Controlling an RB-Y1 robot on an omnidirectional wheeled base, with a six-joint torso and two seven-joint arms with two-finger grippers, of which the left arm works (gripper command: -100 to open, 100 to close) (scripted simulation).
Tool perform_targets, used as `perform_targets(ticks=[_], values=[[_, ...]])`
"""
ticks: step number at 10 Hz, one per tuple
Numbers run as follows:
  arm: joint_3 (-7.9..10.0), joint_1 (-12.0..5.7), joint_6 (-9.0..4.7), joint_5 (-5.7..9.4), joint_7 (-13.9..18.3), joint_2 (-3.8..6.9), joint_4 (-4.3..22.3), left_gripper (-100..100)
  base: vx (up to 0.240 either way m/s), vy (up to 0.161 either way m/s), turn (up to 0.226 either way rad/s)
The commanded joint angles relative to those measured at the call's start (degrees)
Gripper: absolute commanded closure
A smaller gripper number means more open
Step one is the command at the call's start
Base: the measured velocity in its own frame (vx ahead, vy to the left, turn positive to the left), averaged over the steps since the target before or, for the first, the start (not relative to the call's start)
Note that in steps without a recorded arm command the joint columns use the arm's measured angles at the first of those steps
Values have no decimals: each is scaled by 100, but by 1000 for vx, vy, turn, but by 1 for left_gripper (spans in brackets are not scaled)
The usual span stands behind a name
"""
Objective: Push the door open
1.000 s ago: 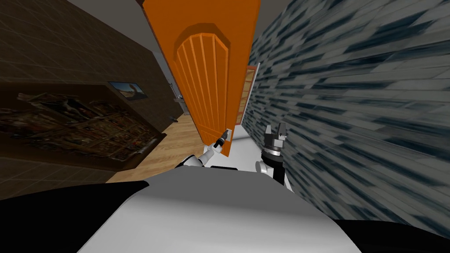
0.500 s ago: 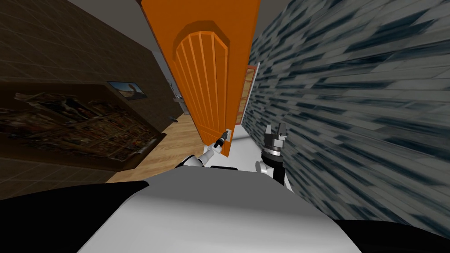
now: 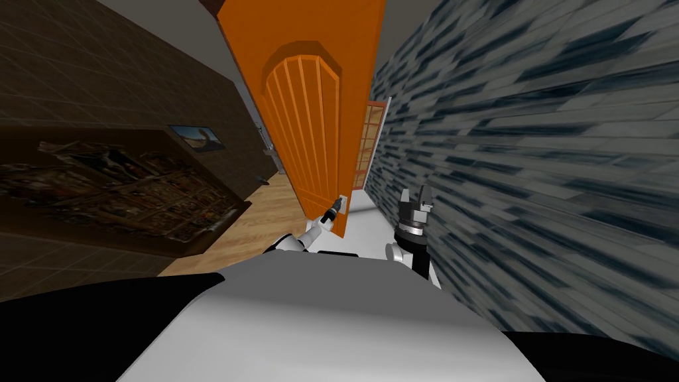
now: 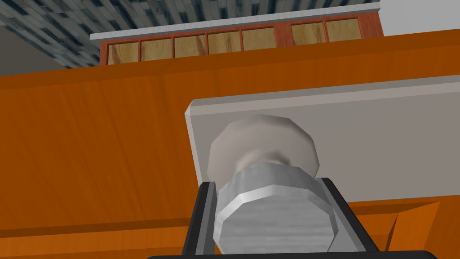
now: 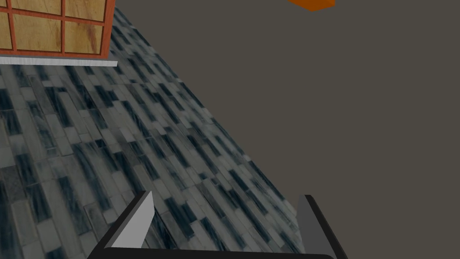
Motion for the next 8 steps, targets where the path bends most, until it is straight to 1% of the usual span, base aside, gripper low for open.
perform_targets(ticks=[1, 2, 3, 4, 5, 6, 8], values=[[129, 9, 36, 34, -41, 149, -91, 100, 104, -135, 34], [129, 9, 36, 34, -41, 149, -91, 100, 92, -136, 58], [231, 7, 35, 63, -72, 209, -84, 100, 91, -168, 74], [266, 6, 34, 74, -83, 223, -82, 100, 126, -183, 78], [338, 5, 33, 94, -105, 242, -77, 100, 121, -166, 99], [409, 4, 32, 115, -127, 248, -72, 100, 117, -174, 96], [542, 1, 30, 154, -168, 224, -63, 100, 135, -205, 92]])
